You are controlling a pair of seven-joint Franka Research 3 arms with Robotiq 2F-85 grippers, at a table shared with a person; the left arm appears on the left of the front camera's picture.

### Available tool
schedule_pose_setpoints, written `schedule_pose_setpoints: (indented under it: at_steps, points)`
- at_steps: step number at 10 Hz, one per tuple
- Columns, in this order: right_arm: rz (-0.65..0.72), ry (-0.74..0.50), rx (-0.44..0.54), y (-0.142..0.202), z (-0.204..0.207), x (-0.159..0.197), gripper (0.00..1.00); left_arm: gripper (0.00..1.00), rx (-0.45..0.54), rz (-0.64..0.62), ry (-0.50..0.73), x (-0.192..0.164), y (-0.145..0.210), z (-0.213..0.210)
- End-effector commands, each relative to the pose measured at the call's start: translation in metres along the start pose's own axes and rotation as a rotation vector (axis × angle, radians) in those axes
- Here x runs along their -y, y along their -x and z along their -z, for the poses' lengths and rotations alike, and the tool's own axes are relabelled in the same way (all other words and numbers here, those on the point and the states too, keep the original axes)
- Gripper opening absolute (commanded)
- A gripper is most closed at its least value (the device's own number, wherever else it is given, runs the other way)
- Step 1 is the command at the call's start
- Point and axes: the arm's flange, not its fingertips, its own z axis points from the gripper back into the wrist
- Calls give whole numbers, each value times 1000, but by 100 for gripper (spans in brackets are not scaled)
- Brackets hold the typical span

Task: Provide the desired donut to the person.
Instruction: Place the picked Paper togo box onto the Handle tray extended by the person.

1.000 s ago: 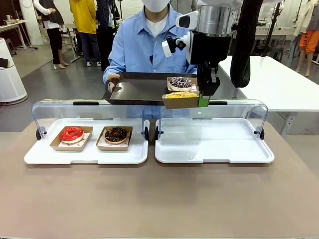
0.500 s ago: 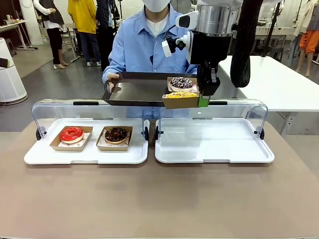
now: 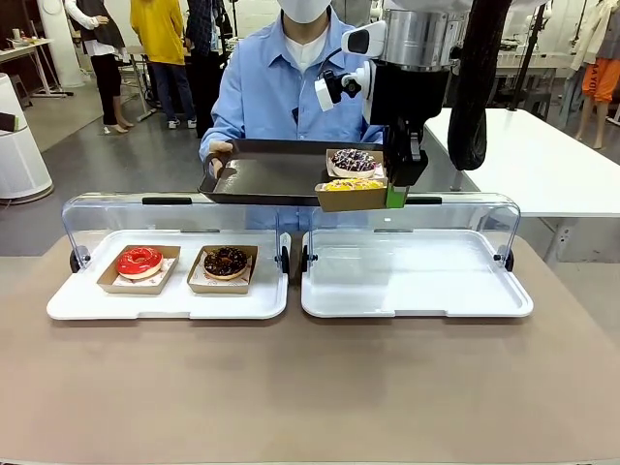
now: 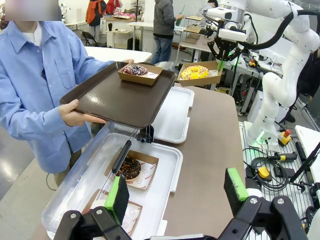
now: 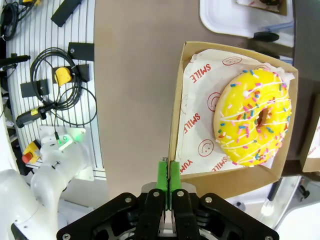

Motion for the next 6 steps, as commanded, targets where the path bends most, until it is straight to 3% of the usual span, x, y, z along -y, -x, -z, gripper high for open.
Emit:
schedule_pose_setpoints:
  at_steps: [1,6]
  points:
    - [0,0,0,0,0,0,2,100,9,6,0,1,-1,-2]
    - [-70,69,0,-51,-51,22,2,100,9,6,0,1,-1,-2]
